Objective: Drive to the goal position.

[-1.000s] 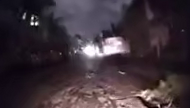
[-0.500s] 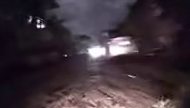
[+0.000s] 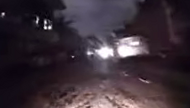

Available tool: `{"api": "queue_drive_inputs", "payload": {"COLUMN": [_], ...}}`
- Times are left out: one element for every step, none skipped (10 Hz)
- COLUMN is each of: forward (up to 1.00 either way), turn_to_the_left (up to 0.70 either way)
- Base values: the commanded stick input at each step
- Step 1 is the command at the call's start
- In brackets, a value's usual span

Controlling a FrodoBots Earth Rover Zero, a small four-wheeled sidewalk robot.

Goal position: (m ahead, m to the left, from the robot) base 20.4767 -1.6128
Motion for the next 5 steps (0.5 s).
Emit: {"api": "queue_drive_inputs", "payload": {"forward": [0.50, 0.50, 0.50, 0.50, 0.50], "turn_to_the_left": [0.00, 0.00, 0.00, 0.00, -0.08]}}
